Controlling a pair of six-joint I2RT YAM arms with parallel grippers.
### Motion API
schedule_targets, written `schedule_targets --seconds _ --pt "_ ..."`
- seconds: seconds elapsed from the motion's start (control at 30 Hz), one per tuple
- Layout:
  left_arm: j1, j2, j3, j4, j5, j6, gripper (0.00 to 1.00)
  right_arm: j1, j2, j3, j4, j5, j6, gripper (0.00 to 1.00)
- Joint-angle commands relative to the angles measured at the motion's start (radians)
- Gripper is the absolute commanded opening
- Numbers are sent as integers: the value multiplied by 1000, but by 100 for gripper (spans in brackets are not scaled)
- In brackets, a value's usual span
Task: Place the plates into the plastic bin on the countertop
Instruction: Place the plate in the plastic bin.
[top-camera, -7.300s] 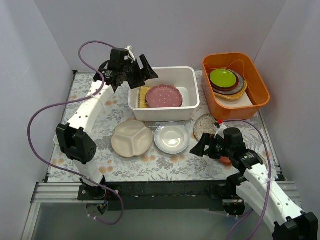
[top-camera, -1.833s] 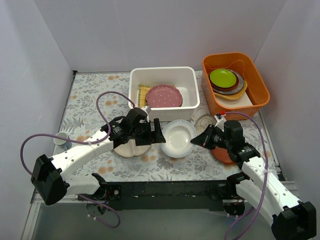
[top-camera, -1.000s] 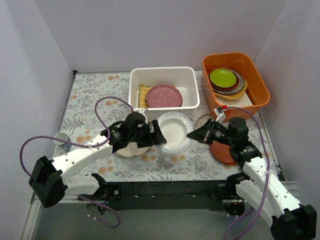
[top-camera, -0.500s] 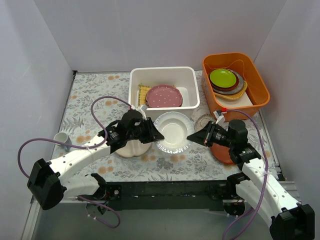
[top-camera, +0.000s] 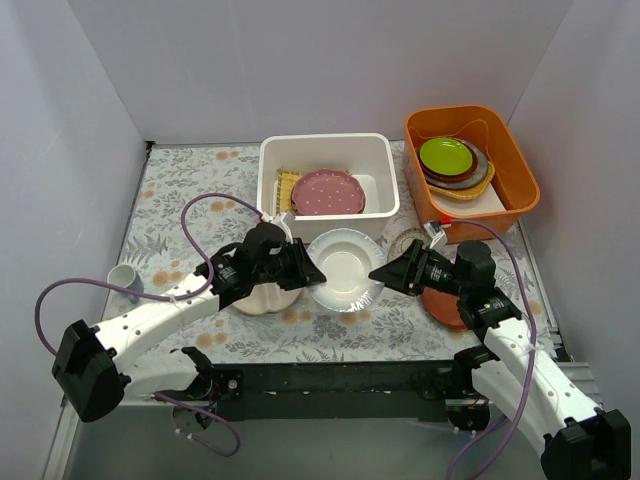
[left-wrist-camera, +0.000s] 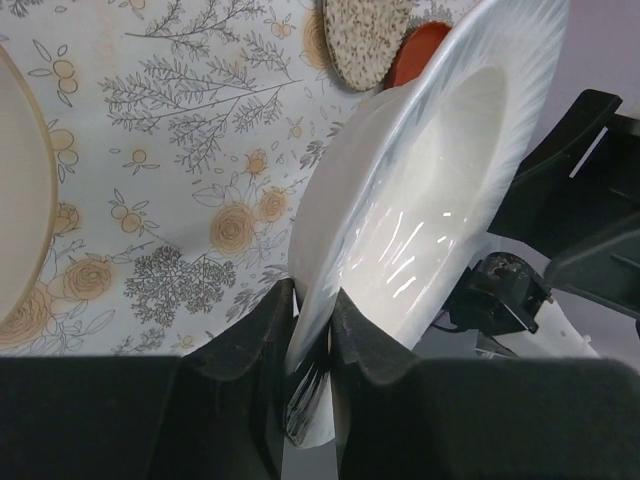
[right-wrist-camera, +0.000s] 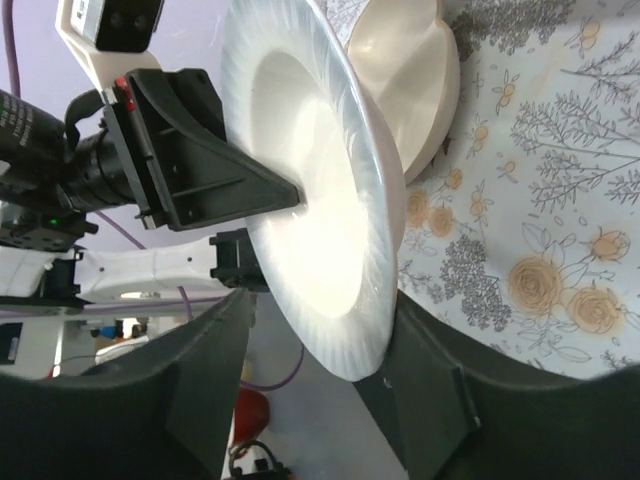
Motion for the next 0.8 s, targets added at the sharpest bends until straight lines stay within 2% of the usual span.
schedule_targets --seconds 0.0,0.03,0.13,0.43,0.77 --pt "-4 -10 28 -46 -56 33 0 1 -22 55 18 0 -36 72" --pt "-2 -10 32 -46 -58 31 0 1 -26 61 -3 11 -40 77" --pt "-2 -4 51 -46 -64 34 0 1 -33 72 -36 33 -57 82" --pt "30 30 139 -30 -32 57 0 1 -61 80 -162 102 -103 84" --pt "137 102 254 -23 54 122 0 1 -87 74 -211 117 -131 84"
